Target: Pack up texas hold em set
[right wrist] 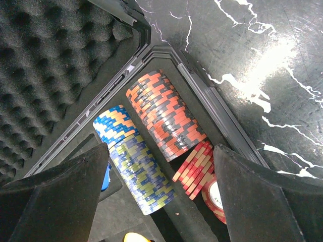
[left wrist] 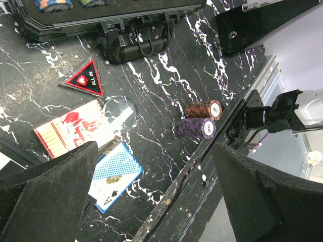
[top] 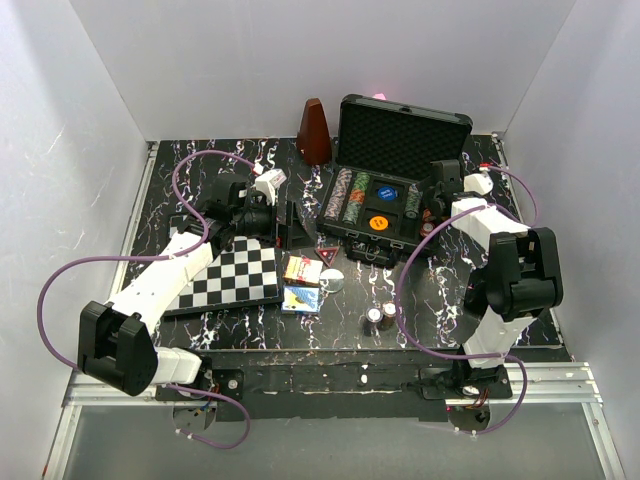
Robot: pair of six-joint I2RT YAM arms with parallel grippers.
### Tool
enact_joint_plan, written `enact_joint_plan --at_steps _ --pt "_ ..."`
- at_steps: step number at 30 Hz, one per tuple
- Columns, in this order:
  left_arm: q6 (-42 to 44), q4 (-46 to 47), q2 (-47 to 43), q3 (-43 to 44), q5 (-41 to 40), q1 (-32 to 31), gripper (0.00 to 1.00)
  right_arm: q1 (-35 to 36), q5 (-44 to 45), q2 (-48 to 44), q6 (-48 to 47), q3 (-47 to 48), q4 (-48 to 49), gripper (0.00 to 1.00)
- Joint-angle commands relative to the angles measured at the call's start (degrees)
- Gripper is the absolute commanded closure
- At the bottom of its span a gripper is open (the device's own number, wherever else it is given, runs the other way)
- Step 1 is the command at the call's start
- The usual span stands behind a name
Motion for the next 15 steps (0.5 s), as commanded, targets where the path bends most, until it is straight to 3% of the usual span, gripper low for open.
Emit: enact_joint_plan --at_steps 1,15 --pt "0.5 0.2 -1.3 1.9 0.6 0.4 0.02 -0.1 -0.9 -1.8 0.8 0.1 1.9 0.09" --pt "0.2 0.5 -1.2 1.9 0.8 0.3 0.02 -0.1 -6.6 -1.6 3.9 -4.4 3.9 0.08"
